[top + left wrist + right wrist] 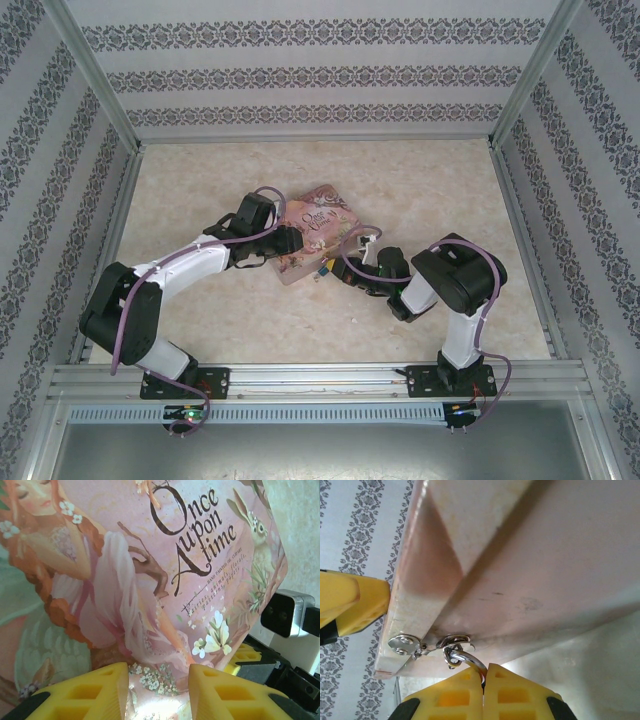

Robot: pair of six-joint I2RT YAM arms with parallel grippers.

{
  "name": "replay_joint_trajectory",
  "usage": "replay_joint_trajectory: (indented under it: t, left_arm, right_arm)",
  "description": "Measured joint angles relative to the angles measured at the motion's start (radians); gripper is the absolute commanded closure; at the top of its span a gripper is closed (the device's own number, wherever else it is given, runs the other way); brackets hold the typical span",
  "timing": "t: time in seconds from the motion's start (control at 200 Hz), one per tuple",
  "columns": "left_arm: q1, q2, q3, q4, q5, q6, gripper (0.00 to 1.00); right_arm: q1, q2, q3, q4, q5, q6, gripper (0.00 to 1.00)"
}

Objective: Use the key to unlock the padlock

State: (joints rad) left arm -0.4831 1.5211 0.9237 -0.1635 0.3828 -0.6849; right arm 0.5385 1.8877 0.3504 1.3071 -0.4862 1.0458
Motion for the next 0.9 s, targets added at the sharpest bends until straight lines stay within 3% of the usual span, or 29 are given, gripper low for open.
replay_joint_trajectory:
  t: [0.899]
  left_arm:
    - [-0.007,-0.01,-0.012,0.01,-0.002,-0.003,0.63]
  right_arm:
    - [-0.013,-0.036,-0.006,-0.005,0.069,0.109,1.0]
